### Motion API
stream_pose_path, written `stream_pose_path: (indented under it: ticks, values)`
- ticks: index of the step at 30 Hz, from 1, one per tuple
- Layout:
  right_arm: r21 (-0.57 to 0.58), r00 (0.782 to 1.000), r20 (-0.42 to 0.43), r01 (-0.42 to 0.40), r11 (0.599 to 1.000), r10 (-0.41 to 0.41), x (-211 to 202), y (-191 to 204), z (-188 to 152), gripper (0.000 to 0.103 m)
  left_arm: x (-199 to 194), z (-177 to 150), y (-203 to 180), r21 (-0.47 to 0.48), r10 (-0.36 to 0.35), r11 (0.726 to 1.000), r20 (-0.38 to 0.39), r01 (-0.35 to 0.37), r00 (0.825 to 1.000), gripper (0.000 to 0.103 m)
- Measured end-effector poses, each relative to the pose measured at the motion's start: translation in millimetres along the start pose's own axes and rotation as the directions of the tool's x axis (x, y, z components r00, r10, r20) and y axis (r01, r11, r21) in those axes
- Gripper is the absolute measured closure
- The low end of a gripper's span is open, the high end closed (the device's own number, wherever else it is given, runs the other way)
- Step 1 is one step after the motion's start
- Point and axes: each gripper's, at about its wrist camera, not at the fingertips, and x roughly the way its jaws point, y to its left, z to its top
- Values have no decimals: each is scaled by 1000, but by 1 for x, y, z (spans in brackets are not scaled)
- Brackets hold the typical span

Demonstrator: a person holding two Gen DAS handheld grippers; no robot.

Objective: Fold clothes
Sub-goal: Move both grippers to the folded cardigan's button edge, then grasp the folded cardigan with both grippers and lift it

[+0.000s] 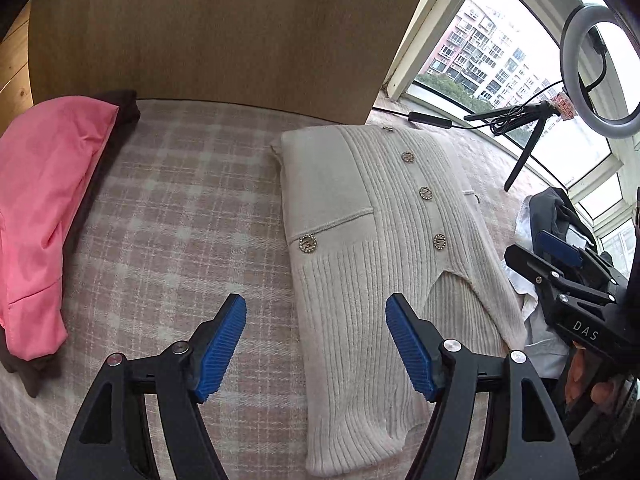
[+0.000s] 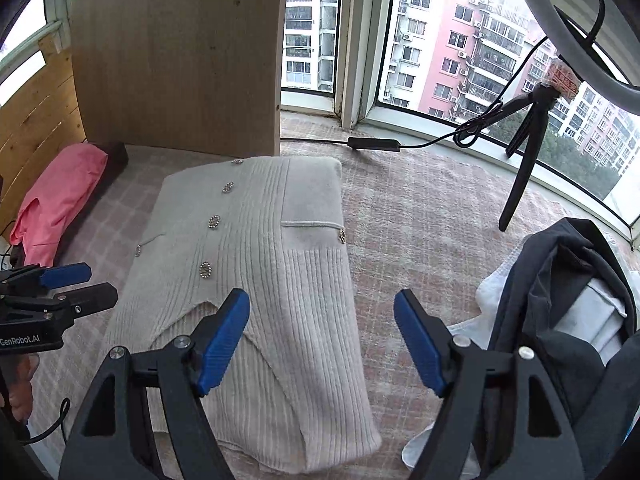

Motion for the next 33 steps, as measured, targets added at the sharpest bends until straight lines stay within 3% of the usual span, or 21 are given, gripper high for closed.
stream_pose_path:
  ticks: [6,19,33]
  values:
    - [37,999,-27,-46,998,47,21,-16,-2,29,16,5,10,-56,11,998,-31,-13,999,33]
    - [73,997,-25,-78,994,80,37,-36,-3,29,31,13,0,-15,28,999,-49,-29,998,33]
    - [160,970,-56,-224,961,236,43,-70,-13,29,26,-1,19,-37,-29,999,-55,27,998,33]
